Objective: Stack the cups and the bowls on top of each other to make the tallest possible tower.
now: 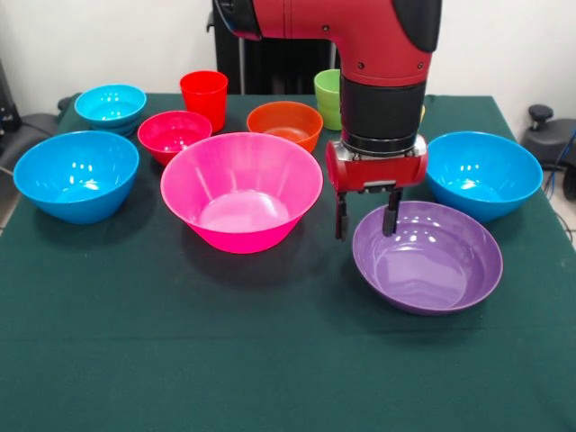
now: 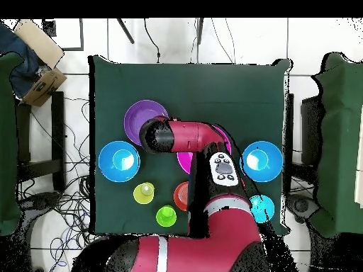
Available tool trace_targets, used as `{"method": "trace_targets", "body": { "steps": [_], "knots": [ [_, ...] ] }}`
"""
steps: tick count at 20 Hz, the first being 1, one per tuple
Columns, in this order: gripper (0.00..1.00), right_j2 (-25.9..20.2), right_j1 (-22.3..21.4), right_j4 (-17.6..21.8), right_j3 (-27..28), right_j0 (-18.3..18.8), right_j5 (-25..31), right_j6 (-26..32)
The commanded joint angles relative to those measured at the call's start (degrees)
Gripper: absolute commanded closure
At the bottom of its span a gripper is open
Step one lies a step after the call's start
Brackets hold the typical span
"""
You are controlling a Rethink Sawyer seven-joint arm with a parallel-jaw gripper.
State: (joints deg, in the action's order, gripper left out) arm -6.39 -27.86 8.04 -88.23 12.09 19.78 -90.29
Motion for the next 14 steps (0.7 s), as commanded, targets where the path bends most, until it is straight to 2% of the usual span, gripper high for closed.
{"method": "trace_targets", "body": {
  "steps": [1, 8, 14],
  "knots": [
    [0.0, -4.1, 3.5, 4.8, -2.0, -0.6, -4.4, -2.7],
    [0.0, -4.0, 3.1, 4.3, -2.4, -0.6, -6.1, -3.8],
    [0.0, -4.5, 4.3, 5.2, -3.3, 0.1, -10.4, -3.8]
  ]
}}
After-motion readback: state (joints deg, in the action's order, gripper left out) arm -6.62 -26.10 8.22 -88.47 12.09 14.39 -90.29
